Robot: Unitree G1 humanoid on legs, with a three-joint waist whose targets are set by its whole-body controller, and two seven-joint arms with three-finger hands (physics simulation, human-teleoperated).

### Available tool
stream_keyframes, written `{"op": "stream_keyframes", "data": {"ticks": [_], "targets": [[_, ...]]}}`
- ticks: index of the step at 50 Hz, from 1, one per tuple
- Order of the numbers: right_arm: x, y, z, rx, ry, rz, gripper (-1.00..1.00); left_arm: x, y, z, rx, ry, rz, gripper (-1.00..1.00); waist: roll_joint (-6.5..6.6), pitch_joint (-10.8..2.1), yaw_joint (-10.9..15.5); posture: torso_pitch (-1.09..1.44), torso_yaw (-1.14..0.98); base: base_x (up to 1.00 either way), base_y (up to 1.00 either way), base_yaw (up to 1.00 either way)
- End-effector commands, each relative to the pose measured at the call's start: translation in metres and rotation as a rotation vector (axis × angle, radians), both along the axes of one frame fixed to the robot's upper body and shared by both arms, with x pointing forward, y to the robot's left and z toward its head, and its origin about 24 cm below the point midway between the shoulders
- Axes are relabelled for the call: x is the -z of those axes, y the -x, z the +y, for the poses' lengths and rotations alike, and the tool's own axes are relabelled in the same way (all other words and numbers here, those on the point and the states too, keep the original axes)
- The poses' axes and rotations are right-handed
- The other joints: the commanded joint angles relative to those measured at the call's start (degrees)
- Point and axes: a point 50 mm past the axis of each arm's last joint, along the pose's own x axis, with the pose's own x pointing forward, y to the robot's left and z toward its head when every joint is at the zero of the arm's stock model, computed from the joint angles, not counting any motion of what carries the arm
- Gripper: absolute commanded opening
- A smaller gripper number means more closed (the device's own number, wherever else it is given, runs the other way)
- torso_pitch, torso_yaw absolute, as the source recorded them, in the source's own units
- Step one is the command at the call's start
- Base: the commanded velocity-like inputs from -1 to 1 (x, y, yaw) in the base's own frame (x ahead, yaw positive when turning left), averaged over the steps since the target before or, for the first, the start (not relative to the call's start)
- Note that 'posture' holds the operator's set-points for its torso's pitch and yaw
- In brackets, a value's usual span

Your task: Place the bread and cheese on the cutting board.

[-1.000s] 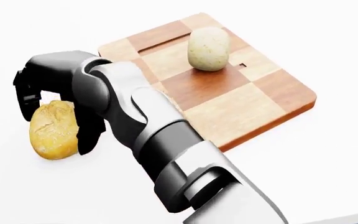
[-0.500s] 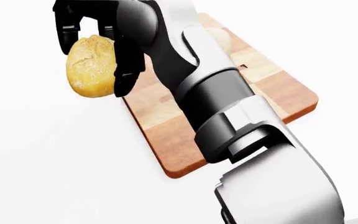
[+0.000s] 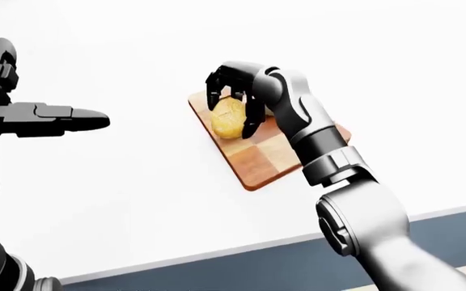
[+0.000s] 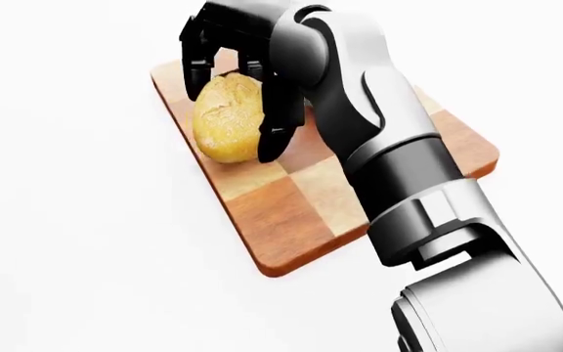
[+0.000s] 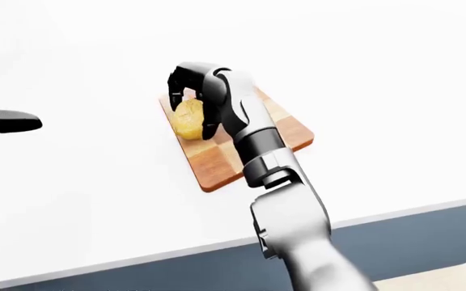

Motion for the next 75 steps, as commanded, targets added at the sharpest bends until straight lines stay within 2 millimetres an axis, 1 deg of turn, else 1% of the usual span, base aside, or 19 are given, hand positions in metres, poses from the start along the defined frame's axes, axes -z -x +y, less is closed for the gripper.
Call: {"op": "stream_keyframes", "data": {"ticks": [1, 7, 11, 20, 24, 26, 30, 31, 35, 38, 39, 40, 42, 44, 49, 55, 60, 68, 75], "targets": [[-0.030, 0.004, -0.001, -0.009, -0.026, -0.099, -0.72, -0.013, 0.006, 0.000, -0.016, -0.026, -0.073, 1.00, 0.34, -1.76, -0.1, 0.00, 0.00, 0.00, 0.00, 0.00], [-0.033, 0.004, -0.006, 0.002, -0.025, -0.103, -0.69, -0.012, 0.006, -0.001, -0.015, -0.027, -0.072, 1.00, 0.18, -1.77, 0.0, 0.00, 0.00, 0.00, 0.00, 0.00], [-0.034, 0.004, -0.006, 0.003, -0.024, -0.101, -0.58, -0.012, 0.007, -0.001, -0.016, -0.028, -0.071, 1.00, 0.14, -1.80, 0.0, 0.00, 0.00, 0.00, 0.00, 0.00], [-0.034, 0.005, -0.006, -0.003, -0.014, -0.101, -0.11, -0.012, 0.006, 0.000, -0.017, -0.028, -0.072, 1.00, 0.11, -1.82, 0.0, 0.00, 0.00, 0.00, 0.00, 0.00], [-0.031, 0.005, -0.006, -0.003, -0.012, -0.098, 0.00, -0.013, 0.007, 0.000, -0.019, -0.029, -0.072, 1.00, 0.10, -1.78, 0.0, 0.00, 0.00, 0.00, 0.00, 0.00], [-0.030, 0.005, -0.006, -0.006, -0.009, -0.095, 0.16, -0.013, 0.007, 0.000, -0.018, -0.029, -0.073, 1.00, 0.08, -1.78, 0.0, 0.00, 0.00, 0.00, 0.00, 0.00], [-0.031, 0.005, -0.006, -0.006, -0.003, -0.094, 0.33, -0.013, 0.007, 0.000, -0.019, -0.028, -0.072, 1.00, 0.09, -1.82, 0.0, 0.00, 0.00, 0.00, 0.00, 0.00], [-0.030, 0.005, -0.006, -0.009, 0.005, -0.089, 0.47, -0.013, 0.007, 0.000, -0.020, -0.028, -0.073, 1.00, 0.10, -1.82, 0.0, 0.00, 0.00, 0.00, 0.00, 0.00], [-0.032, 0.005, -0.006, -0.008, 0.008, -0.094, 0.54, -0.015, 0.007, 0.001, -0.021, -0.030, -0.074, 1.00, 0.10, -1.83, 0.0, 0.00, 0.00, 0.00, 0.00, 0.00], [-0.034, 0.005, -0.005, -0.010, 0.008, -0.097, 0.65, -0.017, 0.007, 0.001, -0.021, -0.031, -0.077, 1.00, 0.11, -1.82, 0.0, 0.00, 0.00, 0.00, 0.00, 0.00], [-0.033, 0.005, -0.005, -0.011, 0.009, -0.096, 0.69, -0.018, 0.007, 0.002, -0.021, -0.031, -0.077, 1.00, 0.11, -1.81, 0.0, 0.00, 0.00, 0.00, 0.00, 0.00], [-0.034, 0.005, -0.005, -0.012, 0.010, -0.097, 0.81, -0.018, 0.007, 0.001, -0.021, -0.030, -0.078, 1.00, 0.12, -1.79, 0.0, 0.00, 0.00, 0.00, 0.00, 0.00], [-0.034, 0.005, -0.005, -0.013, 0.009, -0.099, 0.85, -0.018, 0.007, 0.002, -0.020, -0.030, -0.079, 1.00, 0.14, -1.78, 0.0, 0.00, 0.00, 0.00, 0.00, 0.00], [-0.038, 0.005, -0.004, -0.015, 0.005, -0.101, 1.00, -0.019, 0.007, 0.001, -0.019, -0.030, -0.079, 1.00, 0.15, -1.77, 0.0, 0.00, 0.00, 0.00, 0.00, 0.00], [-0.063, 0.012, -0.005, -0.018, -0.046, -0.127, 1.00, -0.017, 0.005, 0.001, -0.016, -0.030, -0.076, 1.00, 0.17, -1.73, 0.0, 0.00, 0.00, 0.00, 0.00, 0.00], [-0.104, 0.033, -0.011, -0.021, -0.136, -0.155, 1.00, -0.016, 0.006, 0.001, -0.016, -0.030, -0.075, 1.00, 0.05, -1.39, 0.0, 0.00, 0.00, 0.00, 0.00, 0.00], [-0.109, 0.039, -0.019, -0.003, -0.164, -0.162, 1.00, -0.015, 0.005, 0.000, -0.015, -0.030, -0.073, 1.00, -0.20, -1.17, 0.0, 0.00, 0.00, 0.00, 0.00, 0.00], [-0.114, 0.051, -0.058, 0.103, -0.292, -0.147, 1.00, -0.012, 0.006, 0.003, -0.020, -0.024, -0.069, 1.00, -0.54, -1.28, 0.3, 0.00, 0.00, 0.00, 0.00, 0.00], [-0.123, 0.066, -0.081, 0.178, -0.398, -0.162, 1.00, -0.012, 0.009, 0.004, -0.024, -0.026, -0.068, 1.00, -0.69, -1.18, 0.4, 0.00, 0.00, 0.00, 0.00, 0.00]]}}
